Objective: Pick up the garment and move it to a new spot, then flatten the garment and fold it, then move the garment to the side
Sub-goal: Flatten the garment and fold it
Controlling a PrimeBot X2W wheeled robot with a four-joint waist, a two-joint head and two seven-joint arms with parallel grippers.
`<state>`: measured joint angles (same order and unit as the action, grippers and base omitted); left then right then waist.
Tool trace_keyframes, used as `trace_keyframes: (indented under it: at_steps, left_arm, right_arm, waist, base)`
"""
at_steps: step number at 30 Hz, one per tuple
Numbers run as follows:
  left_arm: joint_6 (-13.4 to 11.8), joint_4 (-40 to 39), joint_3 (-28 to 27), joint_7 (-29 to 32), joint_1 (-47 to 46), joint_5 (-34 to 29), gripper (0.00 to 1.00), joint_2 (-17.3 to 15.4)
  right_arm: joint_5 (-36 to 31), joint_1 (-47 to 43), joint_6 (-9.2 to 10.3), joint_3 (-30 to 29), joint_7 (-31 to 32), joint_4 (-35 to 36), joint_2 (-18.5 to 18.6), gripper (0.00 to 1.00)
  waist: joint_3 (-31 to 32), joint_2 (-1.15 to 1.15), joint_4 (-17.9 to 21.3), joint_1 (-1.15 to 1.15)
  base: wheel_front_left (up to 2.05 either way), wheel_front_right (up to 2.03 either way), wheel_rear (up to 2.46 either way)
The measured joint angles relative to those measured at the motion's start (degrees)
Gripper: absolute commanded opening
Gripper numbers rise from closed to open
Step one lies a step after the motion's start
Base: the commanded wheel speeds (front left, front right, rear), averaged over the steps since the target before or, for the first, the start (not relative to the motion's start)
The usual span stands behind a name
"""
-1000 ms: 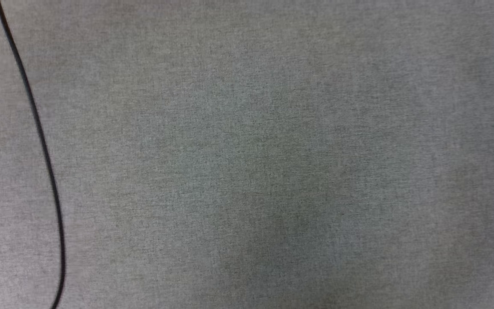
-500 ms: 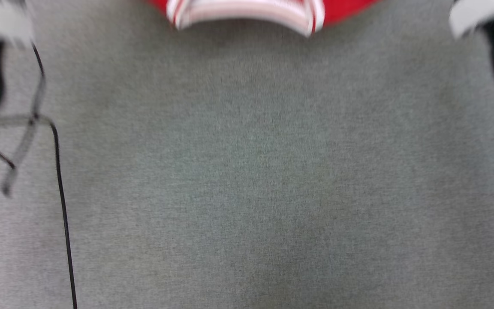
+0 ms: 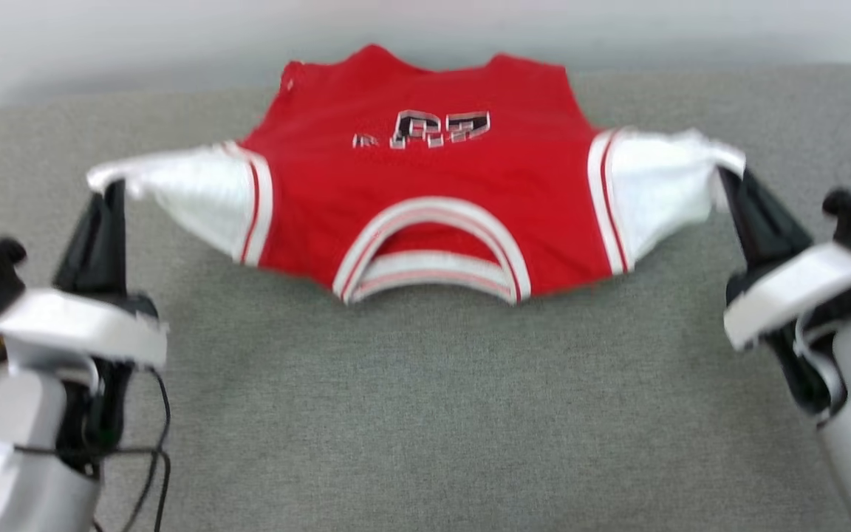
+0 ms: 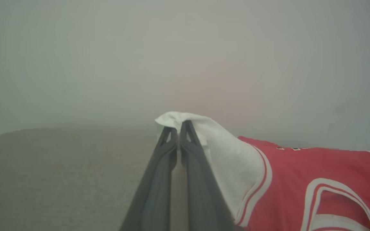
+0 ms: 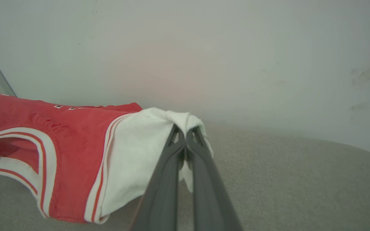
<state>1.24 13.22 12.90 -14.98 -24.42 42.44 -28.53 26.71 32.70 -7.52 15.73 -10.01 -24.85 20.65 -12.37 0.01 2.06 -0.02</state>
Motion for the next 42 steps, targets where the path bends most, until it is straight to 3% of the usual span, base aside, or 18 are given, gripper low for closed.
trace_keyframes:
  at_steps: [3,4,15,23,32,33,34,35,42]
  left_arm:
    - [-0.46,-0.46,-0.13,-0.01,5.86,-0.01,0.0,0.49]
    - [-0.57,-0.48,-0.01,0.03,11.3,0.27,0.0,0.3]
    - [-3.32,-0.94,0.22,0.74,24.51,3.12,0.0,1.65]
    - [-3.77,2.66,1.05,0.67,29.11,3.64,0.0,3.07]
    - [-2.7,5.65,1.78,0.32,28.53,2.64,0.0,4.49]
    - [-2.53,5.65,1.79,0.29,28.27,2.55,0.0,4.57]
    - [-2.38,5.59,1.81,0.22,27.99,2.22,0.0,4.63]
    - [-2.25,5.5,1.86,0.18,27.74,2.0,0.0,4.69]
    - [-1.97,3.65,2.48,0.1,25.25,0.0,0.0,6.11]
  right_arm:
    - [0.24,-6.45,0.0,-1.51,0.94,2.01,0.23,0.0]
    - [0.47,-12.89,0.0,-3.11,2.22,4.22,0.36,0.0]
    - [0.33,-33.34,-0.01,-8.61,7.92,10.95,-0.69,0.0]
    - [0.11,-42.46,-0.02,-10.92,10.59,10.66,-1.83,0.0]
    - [-1.48,-42.7,-0.01,-10.04,10.7,7.34,-2.38,0.0]
    - [-1.49,-42.19,-0.01,-10.03,10.56,7.43,-2.49,0.36]
    - [-1.49,-41.57,-0.01,-10.12,10.46,7.69,-2.52,0.93]
    - [-1.51,-40.79,-0.01,-10.2,10.16,7.94,-2.53,1.0]
    - [-2.64,-33.04,0.0,-12.34,8.78,12.51,-0.76,1.0]
  waist:
    - [2.44,0.0,-0.22,0.0]
    - [4.72,0.0,-0.45,0.0]
    - [10.41,0.0,-1.72,0.0]
    - [11.29,0.0,-2.2,0.01]
    - [10.0,0.0,-2.37,0.02]
    - [9.9,0.0,-2.39,0.02]
    - [9.81,0.0,-2.39,0.02]
    - [9.71,0.0,-2.35,0.02]
    - [8.3,0.0,-2.66,0.02]
  base:
    - [0.0,0.0,0.0]
    - [0.0,0.0,0.0]
    - [0.0,0.0,0.0]
    - [0.0,0.0,0.0]
    - [0.0,0.0,0.0]
    - [0.0,0.0,0.0]
    - [0.0,0.0,0.0]
    - [0.0,0.0,0.0]
    - [0.0,0.0,0.0]
